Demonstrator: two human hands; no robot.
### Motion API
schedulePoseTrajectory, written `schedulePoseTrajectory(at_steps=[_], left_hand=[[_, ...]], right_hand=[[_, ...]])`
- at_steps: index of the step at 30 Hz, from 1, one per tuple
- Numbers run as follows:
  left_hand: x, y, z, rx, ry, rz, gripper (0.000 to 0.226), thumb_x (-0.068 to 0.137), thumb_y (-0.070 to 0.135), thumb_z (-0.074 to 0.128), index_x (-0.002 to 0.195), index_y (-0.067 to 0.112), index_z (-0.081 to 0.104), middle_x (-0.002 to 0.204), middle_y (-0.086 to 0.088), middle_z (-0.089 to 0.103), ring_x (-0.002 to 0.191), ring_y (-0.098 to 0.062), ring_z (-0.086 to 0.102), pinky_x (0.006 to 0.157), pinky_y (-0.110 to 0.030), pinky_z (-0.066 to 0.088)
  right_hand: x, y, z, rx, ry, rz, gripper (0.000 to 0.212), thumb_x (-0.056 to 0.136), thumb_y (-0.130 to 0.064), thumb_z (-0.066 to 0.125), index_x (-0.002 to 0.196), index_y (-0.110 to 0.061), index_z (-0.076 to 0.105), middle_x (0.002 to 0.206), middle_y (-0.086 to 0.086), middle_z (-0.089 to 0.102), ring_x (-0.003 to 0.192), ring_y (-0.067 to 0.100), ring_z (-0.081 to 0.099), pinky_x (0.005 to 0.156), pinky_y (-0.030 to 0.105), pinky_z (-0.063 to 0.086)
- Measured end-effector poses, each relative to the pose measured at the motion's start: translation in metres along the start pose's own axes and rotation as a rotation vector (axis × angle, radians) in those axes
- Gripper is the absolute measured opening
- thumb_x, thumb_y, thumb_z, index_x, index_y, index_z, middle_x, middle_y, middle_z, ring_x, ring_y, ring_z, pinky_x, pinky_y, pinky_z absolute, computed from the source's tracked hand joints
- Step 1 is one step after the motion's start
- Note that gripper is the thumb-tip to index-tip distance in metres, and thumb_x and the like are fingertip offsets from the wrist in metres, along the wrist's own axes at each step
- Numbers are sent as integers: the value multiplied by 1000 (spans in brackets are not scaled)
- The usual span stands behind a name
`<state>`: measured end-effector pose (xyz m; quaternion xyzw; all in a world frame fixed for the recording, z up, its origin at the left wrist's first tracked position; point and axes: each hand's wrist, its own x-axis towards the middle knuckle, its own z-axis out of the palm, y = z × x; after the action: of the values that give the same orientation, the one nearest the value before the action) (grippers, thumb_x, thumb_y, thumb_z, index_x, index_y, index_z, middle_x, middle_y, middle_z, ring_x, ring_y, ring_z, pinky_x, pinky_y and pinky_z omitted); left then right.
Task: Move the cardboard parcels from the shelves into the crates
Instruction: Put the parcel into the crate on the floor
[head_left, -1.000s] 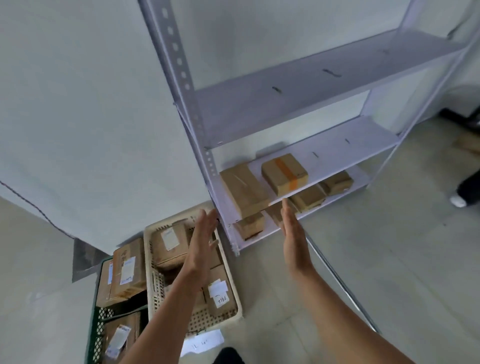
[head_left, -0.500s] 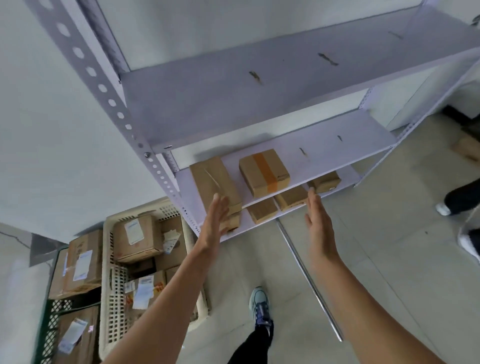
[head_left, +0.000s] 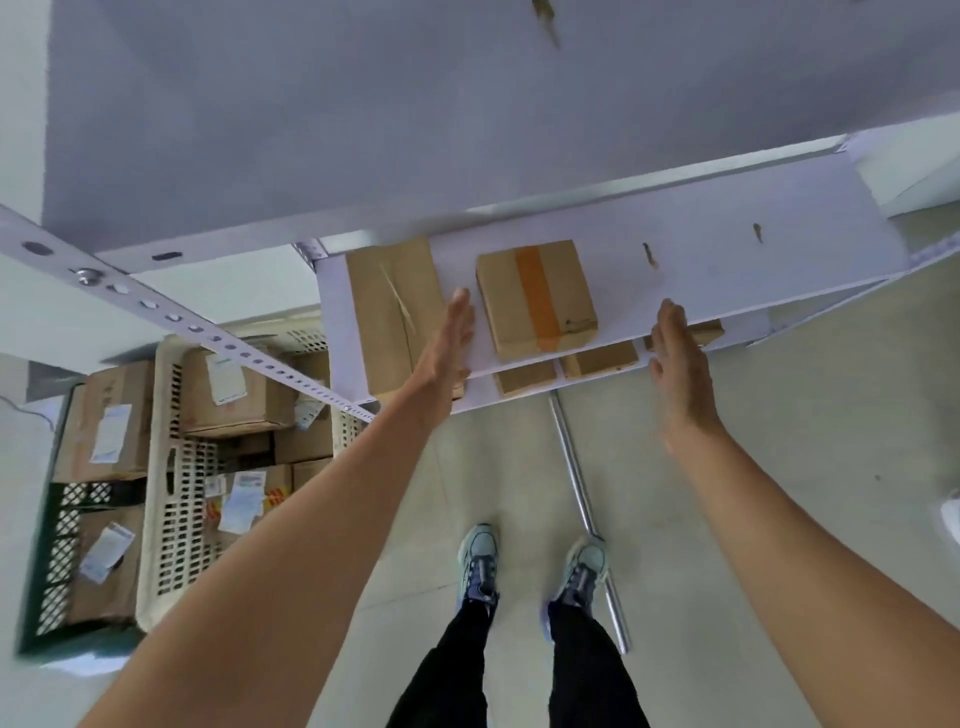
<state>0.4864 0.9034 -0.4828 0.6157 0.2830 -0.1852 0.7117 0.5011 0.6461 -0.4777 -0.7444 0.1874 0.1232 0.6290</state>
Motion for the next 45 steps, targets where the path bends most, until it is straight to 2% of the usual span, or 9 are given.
schedulePoseTrajectory(at_steps=[4,16,19,23,25,29,34,39,45], left_hand=[[35,2,20,8,29,-27,74,111,67,23,172,25,26,180,1,24,163,-21,28,128,-61,20],[148,-26,47,-19,204,-130,86,104,80,26,173,30,19,182,-2,18,164,-30,24,127,-61,25],[166,-31,52,-11,204,-145,87,104,80,21,172,26,28,176,-3,33,160,-26,33,127,-57,27],[170,-32,52,-77,238,-110,89,105,79,19,167,18,38,165,-4,51,152,-23,45,125,-56,31],[169,-33,49,-107,256,-65,92,104,80,18,169,16,33,168,-2,48,152,-20,45,127,-59,29],[162,-32,46,-164,267,32,91,104,80,18,168,19,38,164,1,51,149,-18,48,125,-62,27],[155,-38,47,-236,248,124,83,106,78,17,165,27,45,167,4,48,153,-19,44,125,-60,21],[153,-52,49,-253,266,138,81,106,78,19,158,26,53,159,9,57,149,-11,49,126,-58,24],[150,-63,53,-204,230,61,82,106,77,17,165,27,42,168,3,47,155,-19,40,128,-62,22]], right_hand=[[62,10,-1,-15,-61,56,64,99,-68,41,155,-35,45,153,-12,47,152,8,37,132,40,19],[209,40,35,-146,-266,252,78,108,-69,26,169,-20,24,176,3,26,160,24,28,130,51,24],[223,46,42,-164,-306,297,79,107,-70,24,164,-17,36,167,6,43,148,26,46,109,44,43],[222,48,39,-149,-341,267,74,107,-71,24,154,-22,52,128,-5,65,106,13,61,84,37,48],[217,48,36,-101,-320,225,65,108,-69,25,145,-28,58,115,-14,67,103,7,63,80,33,49],[212,46,33,32,-311,142,59,109,-66,22,136,-32,62,130,-13,69,122,8,64,99,38,49],[213,46,34,130,-333,85,64,107,-69,19,127,-31,67,126,-23,74,127,-3,58,122,42,23],[210,59,33,180,-335,118,60,107,-70,20,116,-33,67,125,-26,70,143,6,46,132,48,14],[201,70,31,115,-318,171,74,105,-74,13,162,-35,39,171,-8,37,160,17,29,130,51,15]])
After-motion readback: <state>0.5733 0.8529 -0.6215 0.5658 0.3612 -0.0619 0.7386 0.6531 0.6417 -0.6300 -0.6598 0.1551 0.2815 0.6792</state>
